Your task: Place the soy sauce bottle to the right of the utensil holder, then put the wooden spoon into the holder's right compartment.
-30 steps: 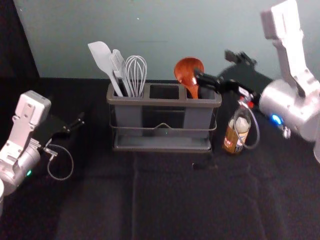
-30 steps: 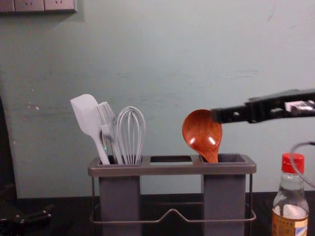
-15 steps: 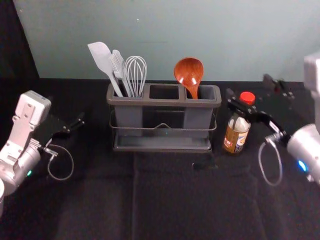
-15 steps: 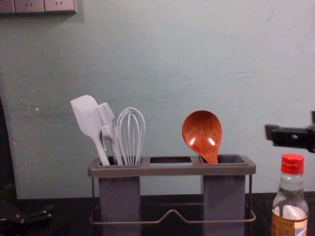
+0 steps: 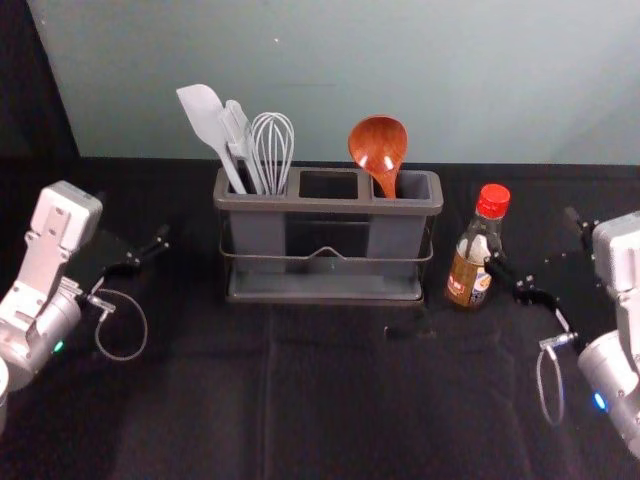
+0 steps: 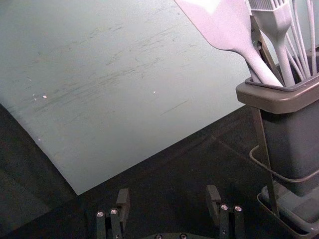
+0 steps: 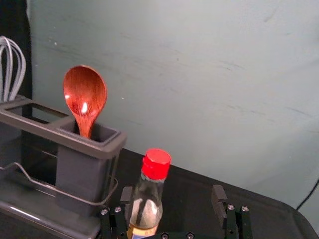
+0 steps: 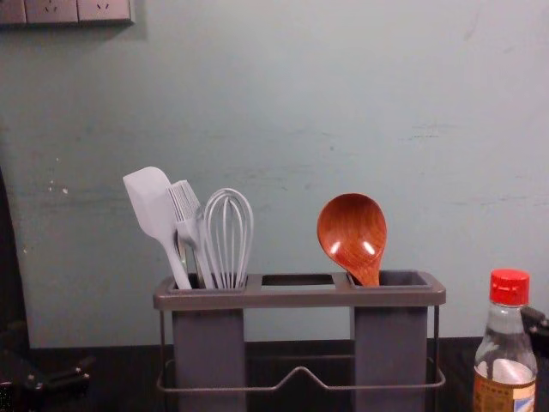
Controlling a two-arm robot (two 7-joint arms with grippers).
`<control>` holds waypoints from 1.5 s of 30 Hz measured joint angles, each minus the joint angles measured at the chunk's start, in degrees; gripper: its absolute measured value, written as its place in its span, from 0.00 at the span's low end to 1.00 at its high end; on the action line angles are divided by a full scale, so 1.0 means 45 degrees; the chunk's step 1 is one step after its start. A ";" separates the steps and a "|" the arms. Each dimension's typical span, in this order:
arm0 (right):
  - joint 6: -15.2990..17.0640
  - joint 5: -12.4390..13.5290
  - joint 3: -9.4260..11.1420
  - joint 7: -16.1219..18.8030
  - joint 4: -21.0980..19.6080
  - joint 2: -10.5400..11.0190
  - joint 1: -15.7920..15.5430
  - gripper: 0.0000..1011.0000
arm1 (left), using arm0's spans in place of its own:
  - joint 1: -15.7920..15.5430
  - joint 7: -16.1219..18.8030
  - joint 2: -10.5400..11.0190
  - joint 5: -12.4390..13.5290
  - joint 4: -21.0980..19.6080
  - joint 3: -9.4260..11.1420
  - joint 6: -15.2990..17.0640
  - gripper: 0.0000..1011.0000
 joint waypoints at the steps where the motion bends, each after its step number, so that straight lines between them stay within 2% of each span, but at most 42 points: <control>1: -0.0154 -0.0111 0.0001 -0.0097 0.0104 -0.0076 -0.0069 0.99 | 0.0000 0.0000 0.0000 0.0001 0.0000 0.0000 0.0000 0.99; 7: -0.0550 -0.0310 -0.0037 -0.0154 0.0515 -0.0370 -0.0233 0.99 | 0.0000 0.0000 0.0000 0.0000 0.0000 0.0001 0.0000 0.99; 16: -0.0587 -0.0435 -0.0013 0.0151 0.0772 -0.0633 -0.0179 0.99 | 0.0000 0.0000 0.0000 0.0001 0.0000 0.0000 0.0000 0.99; 45: -0.0574 -0.0407 -0.0041 0.0129 0.0728 -0.0583 -0.0164 0.99 | -0.0001 0.0000 0.0000 0.0001 0.0000 0.0000 0.0000 0.99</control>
